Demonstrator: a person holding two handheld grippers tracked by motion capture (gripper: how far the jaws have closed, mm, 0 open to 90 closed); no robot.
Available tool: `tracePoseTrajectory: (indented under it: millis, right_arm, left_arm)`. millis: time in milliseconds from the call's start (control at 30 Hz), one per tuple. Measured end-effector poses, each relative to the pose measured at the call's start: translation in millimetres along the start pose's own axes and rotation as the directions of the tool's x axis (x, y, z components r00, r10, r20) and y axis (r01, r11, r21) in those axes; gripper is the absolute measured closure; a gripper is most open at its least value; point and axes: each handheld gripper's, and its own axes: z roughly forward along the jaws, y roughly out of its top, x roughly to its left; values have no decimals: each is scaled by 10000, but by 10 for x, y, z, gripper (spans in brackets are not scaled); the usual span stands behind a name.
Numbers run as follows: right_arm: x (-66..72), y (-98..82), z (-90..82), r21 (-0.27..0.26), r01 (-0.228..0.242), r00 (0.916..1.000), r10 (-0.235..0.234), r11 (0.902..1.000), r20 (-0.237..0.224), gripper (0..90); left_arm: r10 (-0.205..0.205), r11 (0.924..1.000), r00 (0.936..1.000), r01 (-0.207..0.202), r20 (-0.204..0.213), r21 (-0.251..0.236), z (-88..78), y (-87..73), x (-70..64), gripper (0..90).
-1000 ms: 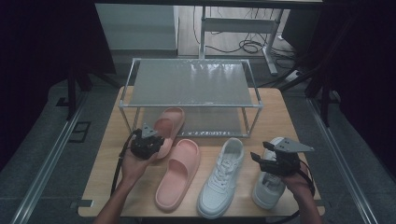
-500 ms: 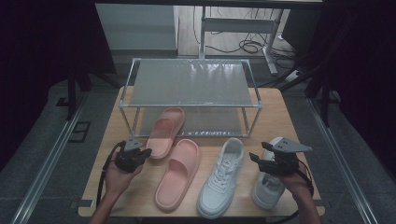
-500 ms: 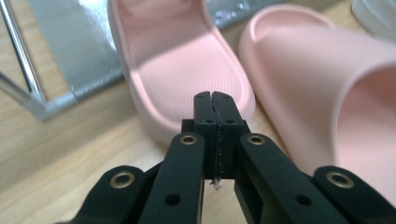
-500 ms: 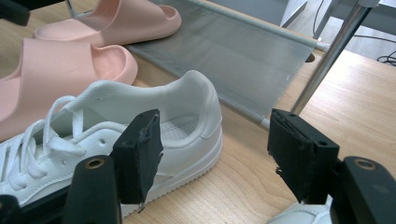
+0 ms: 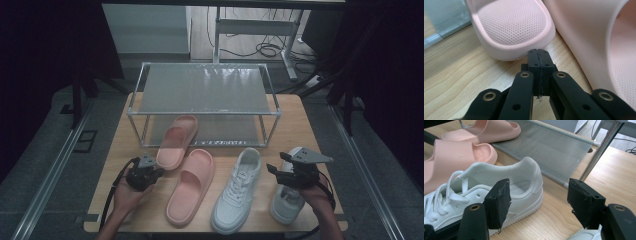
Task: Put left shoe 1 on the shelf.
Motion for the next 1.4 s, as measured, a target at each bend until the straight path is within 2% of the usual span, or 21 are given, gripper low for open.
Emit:
tracePoseTrajectory:
  millis: [300,633,1400]
  right_arm:
    - [1,1,-1,-19,3,10000,-3,10000,15,353]
    - [-2,1,1,-12,4,10000,-4,10000,18,353]
    - [-22,-8,4,4,-27,10000,27,10000,38,353]
  left_arm:
    - [214,9996,9998,-215,21,193,105,108,7,900]
    - [200,9996,9998,-198,-72,205,216,218,60,900]
    - [492,9985,9985,-487,-223,254,604,617,117,900]
